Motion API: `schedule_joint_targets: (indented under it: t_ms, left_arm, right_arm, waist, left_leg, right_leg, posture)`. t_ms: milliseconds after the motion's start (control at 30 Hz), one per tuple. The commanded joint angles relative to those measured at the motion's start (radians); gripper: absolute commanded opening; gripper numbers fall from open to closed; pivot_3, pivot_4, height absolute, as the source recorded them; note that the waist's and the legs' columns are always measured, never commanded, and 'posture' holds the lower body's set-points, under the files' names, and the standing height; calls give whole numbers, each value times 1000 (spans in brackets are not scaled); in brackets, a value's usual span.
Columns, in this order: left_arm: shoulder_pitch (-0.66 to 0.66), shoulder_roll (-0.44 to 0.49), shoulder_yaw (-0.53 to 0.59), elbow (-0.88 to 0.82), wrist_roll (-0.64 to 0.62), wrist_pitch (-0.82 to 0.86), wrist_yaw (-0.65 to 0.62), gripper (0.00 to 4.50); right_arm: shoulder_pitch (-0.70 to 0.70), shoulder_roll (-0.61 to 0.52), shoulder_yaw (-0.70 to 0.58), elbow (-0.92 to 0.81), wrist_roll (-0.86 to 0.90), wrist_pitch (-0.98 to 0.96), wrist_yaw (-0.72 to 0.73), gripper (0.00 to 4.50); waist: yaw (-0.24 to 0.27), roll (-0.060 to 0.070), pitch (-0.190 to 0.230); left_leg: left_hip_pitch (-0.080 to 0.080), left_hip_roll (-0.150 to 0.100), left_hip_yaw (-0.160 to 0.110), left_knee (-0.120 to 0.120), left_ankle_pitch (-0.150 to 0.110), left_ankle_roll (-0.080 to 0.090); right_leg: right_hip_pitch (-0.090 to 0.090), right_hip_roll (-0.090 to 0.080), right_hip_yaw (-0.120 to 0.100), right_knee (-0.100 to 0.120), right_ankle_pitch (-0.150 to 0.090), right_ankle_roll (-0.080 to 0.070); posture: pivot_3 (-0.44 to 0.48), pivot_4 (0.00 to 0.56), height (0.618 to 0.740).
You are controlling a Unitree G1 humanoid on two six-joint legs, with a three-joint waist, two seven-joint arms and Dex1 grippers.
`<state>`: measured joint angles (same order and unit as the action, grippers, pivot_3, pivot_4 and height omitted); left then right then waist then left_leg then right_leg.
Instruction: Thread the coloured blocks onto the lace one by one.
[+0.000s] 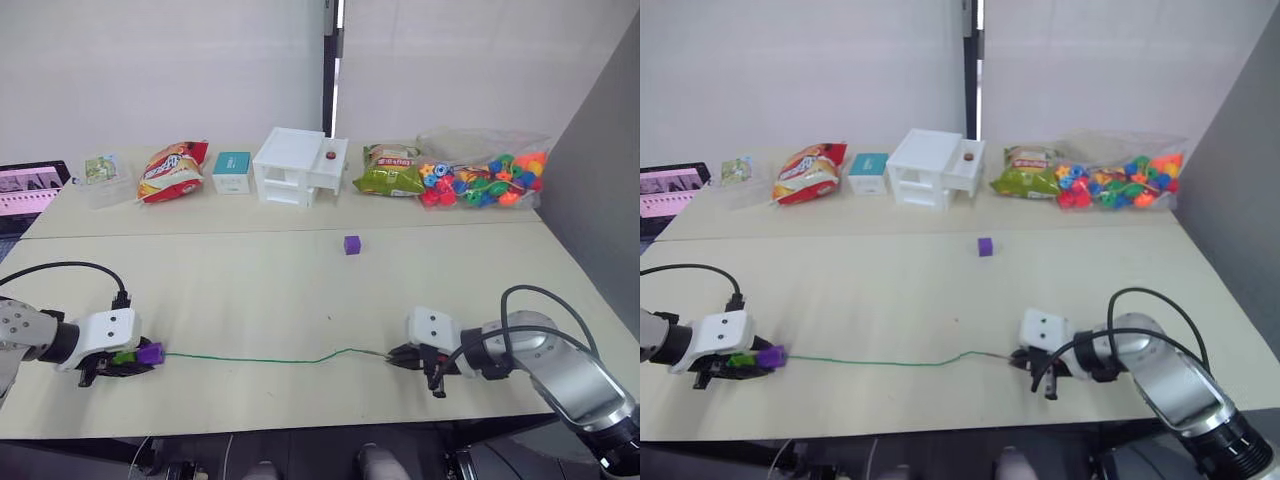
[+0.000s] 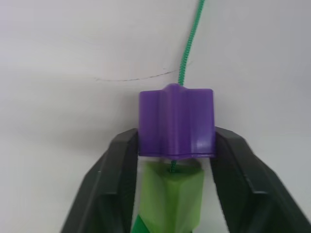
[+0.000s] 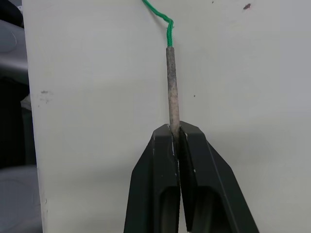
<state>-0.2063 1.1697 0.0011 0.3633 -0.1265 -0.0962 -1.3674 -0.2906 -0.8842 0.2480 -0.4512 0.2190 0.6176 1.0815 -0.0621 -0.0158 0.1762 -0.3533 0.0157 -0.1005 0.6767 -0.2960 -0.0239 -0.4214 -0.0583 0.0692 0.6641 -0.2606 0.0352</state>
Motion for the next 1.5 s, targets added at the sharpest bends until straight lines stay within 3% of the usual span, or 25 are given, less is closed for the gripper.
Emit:
schedule_joint_targets:
  t_ms: [33, 67, 233, 333, 467, 600, 933, 1033, 1333, 1500]
  left_arm:
    - [-21, -3, 20, -85, -56, 105, -30, 3695]
    - [-28, 5, 24, -131, -86, 157, -52, 4033]
    - [-95, -23, 40, -333, -205, 368, -54, 4033]
    - [-158, -119, 12, -513, -305, 531, 23, 4033]
    - [-205, -296, -119, -655, -281, 603, 136, 4033]
    - [-274, -442, -249, -614, -195, 569, 195, 4033]
    - [-348, -591, -372, -446, -87, 447, 189, 4033]
    - [-356, -604, -374, -445, -93, 451, 180, 3203]
    - [-358, -633, -376, -436, -82, 452, 174, 166]
    - [-367, -650, -376, -423, -70, 450, 180, 31]
  right_arm:
    - [-19, 17, -8, -52, 27, 25, -10, 0]
    - [-26, 26, -8, -57, 33, 37, -14, 0]
    - [-79, 67, 15, -67, 35, 83, -42, 0]
    - [-131, 105, 49, -62, 27, 118, -67, 0]
    - [-184, 116, 118, -40, -8, 132, -71, 0]
    - [-217, 119, 144, -21, -25, 143, -73, 0]
    - [-237, 116, 169, -12, -46, 168, -88, 0]
    - [-230, 113, 165, -21, -44, 175, -90, 0]
    - [-222, 113, 161, -36, -38, 189, -97, 0]
    - [-216, 112, 162, -47, -34, 195, -98, 0]
  waist:
    - [0, 0, 0]
    - [0, -1, 0]
    - [4, -2, 1]
    - [9, -2, 1]
    - [14, -3, 1]
    - [19, -3, 0]
    - [18, -3, 0]
    - [19, -3, 0]
    - [20, -3, 0]
    - [20, -3, 0]
  left_leg:
    - [0, 0, 0, 0, 0, 0]
    - [-1, 0, 0, 0, 0, 0]
    - [-3, 0, -1, 1, 0, 0]
    - [-3, -1, -2, 1, 0, 0]
    - [-3, -1, -2, 2, 0, 0]
    - [-3, -1, -2, 3, 0, 0]
    - [-4, -2, -2, 3, 0, 0]
    - [-4, -2, -2, 3, 0, 0]
    - [-4, -2, -2, 3, 0, 0]
    - [-4, -2, -3, 3, 0, 0]
  right_leg:
    - [0, 0, 0, 0, 0, 0]
    - [-1, 0, 0, 0, 0, 0]
    - [-1, 0, 0, 0, 0, 0]
    - [-1, -1, 0, 0, 0, 0]
    - [-1, -1, 0, 0, 0, 0]
    - [-1, -1, 0, 0, 0, 0]
    - [-1, -1, 0, 0, 0, 0]
    - [-1, -1, 0, 0, 0, 0]
    - [-1, -1, 0, 0, 0, 0]
    - [-1, -1, 0, 0, 0, 0]
  posture:
    - [0, 150, 740]
    - [0, 150, 740]
    - [0, 150, 740]
    - [0, 150, 740]
    - [0, 150, 740]
    - [0, 150, 740]
    - [0, 150, 740]
    - [0, 150, 740]
    - [0, 150, 740]
    - [0, 150, 740]
